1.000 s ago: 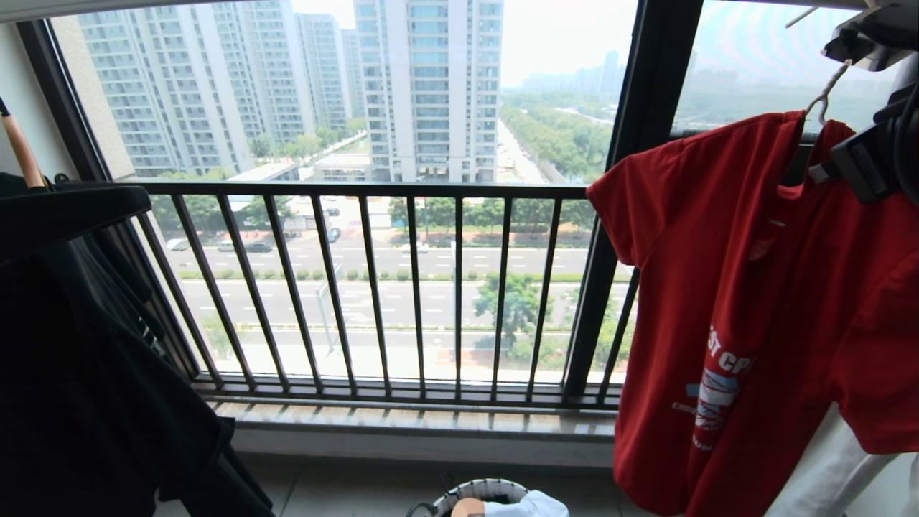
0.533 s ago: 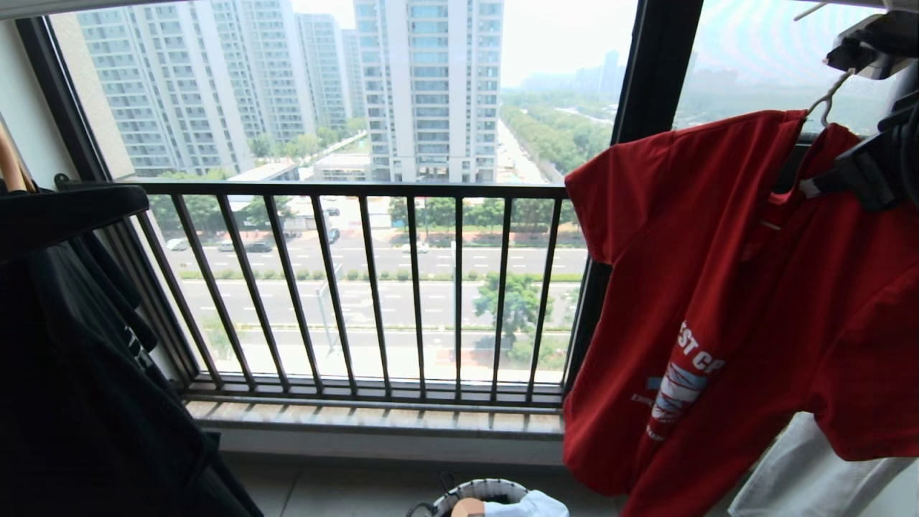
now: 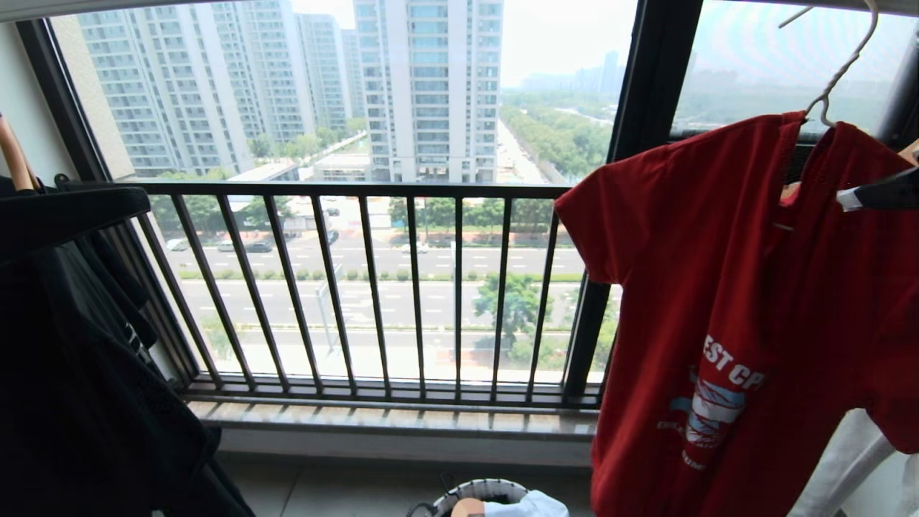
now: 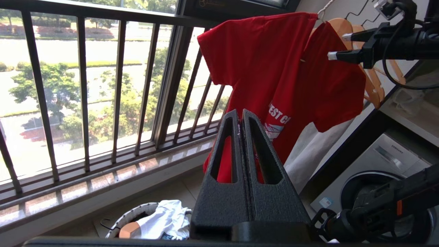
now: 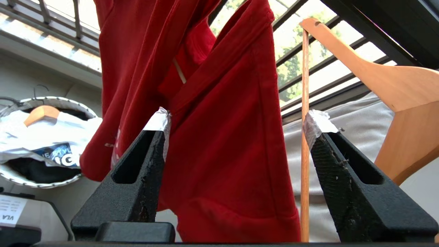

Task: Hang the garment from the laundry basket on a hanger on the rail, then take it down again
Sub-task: Hang the clothes rack on the clothesline, then take the clothes off the clothes rack

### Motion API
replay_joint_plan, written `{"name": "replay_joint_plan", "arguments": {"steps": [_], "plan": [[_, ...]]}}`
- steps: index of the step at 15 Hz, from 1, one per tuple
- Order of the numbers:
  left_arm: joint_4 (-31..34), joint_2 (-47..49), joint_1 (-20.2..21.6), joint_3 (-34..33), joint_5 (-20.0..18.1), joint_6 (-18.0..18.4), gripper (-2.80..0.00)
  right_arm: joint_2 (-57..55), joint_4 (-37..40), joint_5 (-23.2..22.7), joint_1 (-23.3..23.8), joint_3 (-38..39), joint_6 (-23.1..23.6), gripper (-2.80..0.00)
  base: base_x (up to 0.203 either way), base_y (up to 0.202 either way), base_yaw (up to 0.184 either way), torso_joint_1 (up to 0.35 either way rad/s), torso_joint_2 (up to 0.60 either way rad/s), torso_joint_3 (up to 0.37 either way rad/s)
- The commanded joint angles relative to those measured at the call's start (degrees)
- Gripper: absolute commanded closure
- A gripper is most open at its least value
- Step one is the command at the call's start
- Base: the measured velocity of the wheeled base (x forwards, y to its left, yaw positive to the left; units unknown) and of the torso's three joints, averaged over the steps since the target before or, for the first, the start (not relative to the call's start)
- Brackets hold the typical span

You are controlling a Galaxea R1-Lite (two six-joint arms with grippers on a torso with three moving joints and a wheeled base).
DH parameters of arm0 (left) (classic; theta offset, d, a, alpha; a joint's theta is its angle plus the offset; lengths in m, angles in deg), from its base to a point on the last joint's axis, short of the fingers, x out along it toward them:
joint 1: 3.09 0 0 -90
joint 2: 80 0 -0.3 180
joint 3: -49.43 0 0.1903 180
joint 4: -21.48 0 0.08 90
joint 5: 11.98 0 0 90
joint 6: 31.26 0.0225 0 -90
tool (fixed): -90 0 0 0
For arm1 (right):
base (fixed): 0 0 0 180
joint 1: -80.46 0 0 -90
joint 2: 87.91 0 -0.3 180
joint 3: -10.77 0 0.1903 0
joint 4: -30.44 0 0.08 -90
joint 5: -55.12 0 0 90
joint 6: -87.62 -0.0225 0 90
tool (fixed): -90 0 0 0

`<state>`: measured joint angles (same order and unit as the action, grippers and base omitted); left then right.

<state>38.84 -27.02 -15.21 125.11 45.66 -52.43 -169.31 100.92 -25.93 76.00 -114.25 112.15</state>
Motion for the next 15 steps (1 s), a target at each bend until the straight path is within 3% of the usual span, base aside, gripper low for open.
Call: {"name": "replay_joint_plan", "arguments": {"steps": [1, 5, 6, 11, 13, 15], "plan": [[0.02, 0.02, -0.01, -0.11, -0.17, -0.1, 0.0, 6.43, 0.21, -0.4, 0.07, 4.07, 0.07, -2.8, 0.0, 0.0, 0.0, 0.0, 0.0, 0.0], [0.06, 0.11, -1.42, -0.71, -0.69, -0.09, 0.0, 14.28, 0.1, -1.34, 0.15, 9.7, -0.44, -2.8, 0.0, 0.0, 0.0, 0.0, 0.0, 0.0], [0.22, 0.11, -2.55, -0.81, -0.69, -0.1, 0.0, 16.66, 0.04, -1.84, 0.13, 11.44, -0.48, 0.0, 0.0, 0.0, 0.0, 0.0, 0.0, 0.0], [0.37, -0.59, -4.41, -1.16, -0.61, -0.1, 0.0, 24.81, -0.07, -3.59, 0.07, 19.37, -0.94, 0.0, 0.0, 0.0, 0.0, 0.0, 0.0, 0.0], [0.55, -0.95, -4.47, -1.71, -0.59, -0.13, 0.0, 26.06, -0.08, -3.55, 0.08, 22.63, -5.42, 0.0, 0.0, 0.0, 0.0, 0.0, 0.0, 0.0], [0.5, -1.22, -5.33, -2.56, -0.69, -0.1, 0.0, 26.57, -0.13, -3.36, 0.15, 25.04, -6.91, 0.0, 0.0, 0.0, 0.0, 0.0, 0.0, 0.0]]}}
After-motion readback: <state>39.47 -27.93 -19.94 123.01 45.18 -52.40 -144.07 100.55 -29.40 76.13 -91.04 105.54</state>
